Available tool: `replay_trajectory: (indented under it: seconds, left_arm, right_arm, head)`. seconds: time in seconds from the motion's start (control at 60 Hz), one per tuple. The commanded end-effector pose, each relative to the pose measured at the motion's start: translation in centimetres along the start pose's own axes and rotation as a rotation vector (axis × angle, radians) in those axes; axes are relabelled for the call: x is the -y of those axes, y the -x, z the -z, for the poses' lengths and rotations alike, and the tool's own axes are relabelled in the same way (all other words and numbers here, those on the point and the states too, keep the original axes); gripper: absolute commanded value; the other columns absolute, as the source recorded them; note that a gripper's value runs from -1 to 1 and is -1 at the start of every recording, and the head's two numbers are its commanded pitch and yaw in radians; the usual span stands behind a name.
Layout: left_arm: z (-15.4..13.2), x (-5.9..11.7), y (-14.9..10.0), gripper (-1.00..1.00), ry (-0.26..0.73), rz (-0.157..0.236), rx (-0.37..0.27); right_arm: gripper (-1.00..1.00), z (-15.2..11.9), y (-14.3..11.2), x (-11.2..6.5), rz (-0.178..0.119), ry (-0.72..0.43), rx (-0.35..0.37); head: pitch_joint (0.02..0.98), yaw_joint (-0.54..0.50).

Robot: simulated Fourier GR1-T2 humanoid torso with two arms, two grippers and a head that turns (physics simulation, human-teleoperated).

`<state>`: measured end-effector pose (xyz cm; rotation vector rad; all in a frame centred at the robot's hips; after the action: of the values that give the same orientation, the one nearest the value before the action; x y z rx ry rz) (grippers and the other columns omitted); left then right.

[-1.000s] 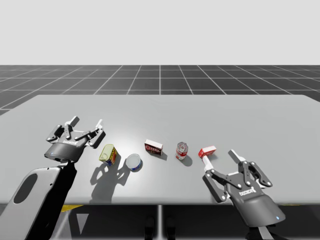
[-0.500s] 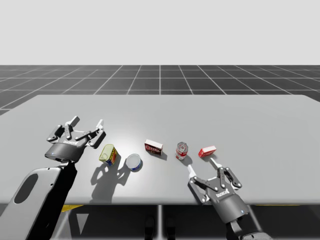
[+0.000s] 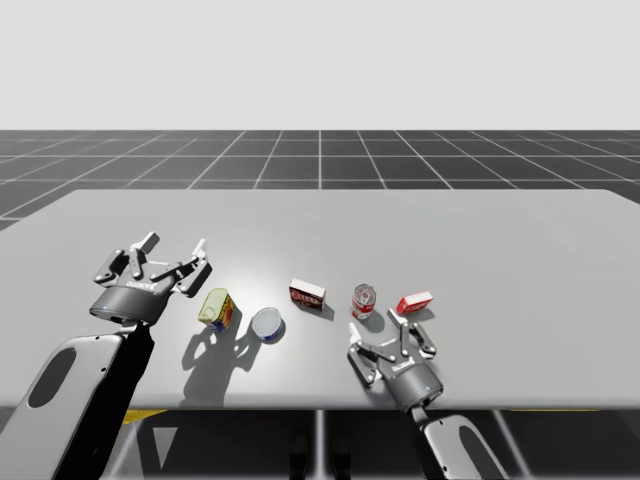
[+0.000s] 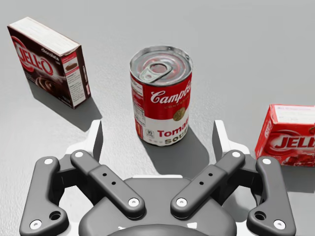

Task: Lift the red soup can off the table.

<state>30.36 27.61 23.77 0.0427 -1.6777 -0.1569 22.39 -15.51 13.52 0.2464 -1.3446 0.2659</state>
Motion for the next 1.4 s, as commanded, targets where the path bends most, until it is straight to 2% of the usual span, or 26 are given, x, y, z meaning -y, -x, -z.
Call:
replay_trajectory:
  seconds: [0.017,0.083,0.15,0.383,0.5,0.6,0.75,0.833,0.85,0.9,0.917,0.933,0.967,1.033,1.1,1.167,1.4]
  left_arm:
    - [0.0,0.0,0.0,-1.00,0.000,0.000,0.000]
    - [0.0,0.0,0.0,-1.00,0.000,0.001,0.001]
    - [0.0,0.0,0.0,-1.00,0.000,0.001,0.001]
    - [0.0,-0.1,0.0,-1.00,-0.001,0.002,0.002]
    - [0.0,-0.1,0.0,-1.00,-0.001,0.002,0.001]
    - [0.0,-0.1,0.0,-1.00,-0.001,0.002,0.001]
    - [0.0,0.0,0.0,-1.00,0.001,0.003,0.001]
    - [0.0,-0.1,0.0,-1.00,0.002,0.005,0.000]
    - [0.0,0.0,0.0,-1.00,0.002,0.005,0.000]
    - [0.0,-0.1,0.0,-1.00,0.003,0.005,-0.001]
    - [0.0,0.0,0.0,-1.00,0.003,0.006,-0.001]
    - [0.0,0.0,0.0,-1.00,0.003,0.006,-0.001]
    - [0.0,0.0,0.0,-1.00,0.003,0.006,-0.001]
    - [0.0,0.0,0.0,-1.00,0.003,0.011,-0.003]
    - [0.0,0.0,0.0,-1.00,0.001,0.010,-0.004]
    - [0.0,0.0,0.0,-1.00,0.002,0.011,-0.005]
    - [0.0,0.0,0.1,-1.00,0.001,0.013,-0.006]
  right_arm:
    - [-1.00,1.9,0.4,-0.6,-0.020,-0.001,-0.012]
    - [-1.00,2.5,0.4,-0.6,-0.037,0.006,-0.015]
    - [-1.00,3.2,0.3,-0.6,-0.035,0.024,-0.023]
    - [-1.00,4.9,0.1,-0.8,-0.056,0.057,-0.047]
    - [-1.00,5.8,-0.2,-0.6,-0.087,0.103,-0.039]
    - [-1.00,6.6,-0.2,-0.5,-0.095,0.123,-0.047]
    - [-1.00,6.8,-0.2,-0.5,-0.104,0.136,-0.059]
    - [-1.00,6.7,0.0,-0.5,-0.125,0.124,-0.069]
    - [-0.97,6.7,0.0,-0.5,-0.121,0.118,-0.077]
    - [-0.55,6.7,0.1,-0.5,-0.125,0.123,-0.077]
    - [0.06,6.7,0.1,-0.5,-0.126,0.128,-0.077]
    - [0.43,6.7,0.1,-0.5,-0.126,0.128,-0.077]
    - [0.73,6.7,0.1,-0.5,-0.126,0.127,-0.077]
    - [0.88,6.6,0.3,-0.5,-0.127,0.131,-0.079]
    - [0.93,6.6,0.3,-0.5,-0.125,0.132,-0.080]
    - [0.94,6.5,0.3,-0.5,-0.125,0.133,-0.077]
    - [0.96,6.4,0.4,-0.5,-0.120,0.132,-0.074]
  head:
    - [0.845,-0.15]
    - [0.845,-0.15]
    - [0.846,-0.15]
    - [0.845,-0.14]
    - [0.843,-0.14]
    - [0.842,-0.14]
    - [0.838,-0.14]
    - [0.824,-0.14]
    - [0.821,-0.14]
    - [0.811,-0.14]
    - [0.797,-0.14]
    - [0.792,-0.14]
    - [0.782,-0.14]
    - [0.738,-0.14]
    - [0.687,-0.14]
    - [0.628,-0.14]
    - [0.514,-0.15]
